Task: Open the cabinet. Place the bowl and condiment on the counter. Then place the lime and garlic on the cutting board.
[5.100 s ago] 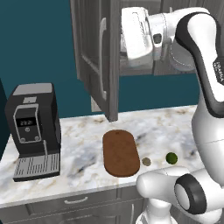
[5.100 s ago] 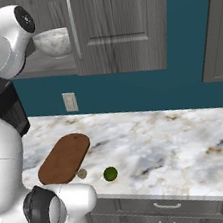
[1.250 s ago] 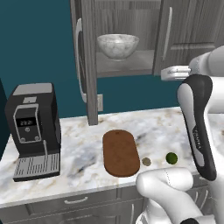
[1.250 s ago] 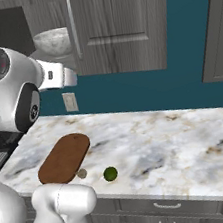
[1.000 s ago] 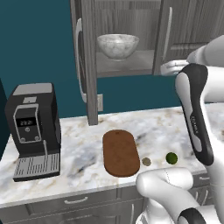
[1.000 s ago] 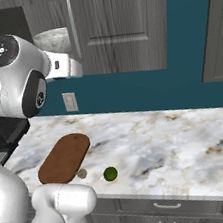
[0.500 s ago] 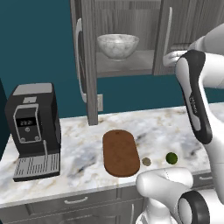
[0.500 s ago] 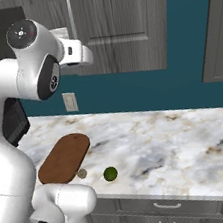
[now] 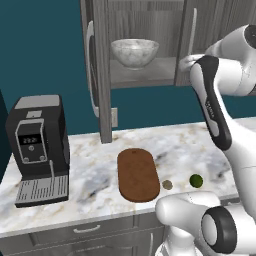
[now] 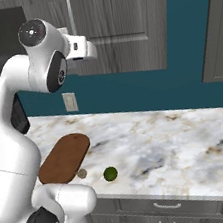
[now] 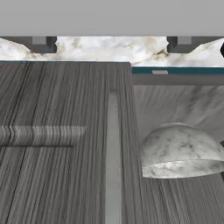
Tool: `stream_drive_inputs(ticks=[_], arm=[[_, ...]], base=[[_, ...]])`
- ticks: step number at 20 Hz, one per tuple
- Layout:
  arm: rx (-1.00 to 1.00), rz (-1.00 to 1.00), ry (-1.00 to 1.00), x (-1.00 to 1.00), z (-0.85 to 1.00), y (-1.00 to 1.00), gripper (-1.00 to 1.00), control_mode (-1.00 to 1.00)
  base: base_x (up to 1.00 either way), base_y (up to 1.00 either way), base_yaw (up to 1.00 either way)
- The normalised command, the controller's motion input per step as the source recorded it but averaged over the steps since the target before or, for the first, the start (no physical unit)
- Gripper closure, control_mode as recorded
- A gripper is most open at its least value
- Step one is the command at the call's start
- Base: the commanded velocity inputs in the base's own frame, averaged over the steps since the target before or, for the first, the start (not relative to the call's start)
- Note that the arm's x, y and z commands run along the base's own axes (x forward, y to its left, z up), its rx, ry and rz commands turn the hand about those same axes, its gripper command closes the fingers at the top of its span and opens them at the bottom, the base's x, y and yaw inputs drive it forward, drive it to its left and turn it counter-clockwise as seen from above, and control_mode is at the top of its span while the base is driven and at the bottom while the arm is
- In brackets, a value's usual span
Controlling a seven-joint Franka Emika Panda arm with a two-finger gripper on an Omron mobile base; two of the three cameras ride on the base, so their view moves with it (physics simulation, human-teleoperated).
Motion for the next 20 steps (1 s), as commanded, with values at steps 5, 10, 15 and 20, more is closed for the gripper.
stream_drive_inputs(ticks=[5,10,15,20], arm=[[0.00,-0.01,0.00,0.40,0.10,-0.03,-1.00,-1.00],[0.00,0.00,-0.01,0.41,0.04,-0.09,-1.00,-1.00],[0.00,0.00,-0.02,0.40,0.04,-0.08,-1.00,-1.00],[0.00,0.00,-0.02,0.46,0.04,-0.04,-1.00,-1.00]], base=[[0.00,0.00,0.00],[0.00,0.00,0.00],[0.00,0.00,0.00],[0.00,0.00,0.00]])
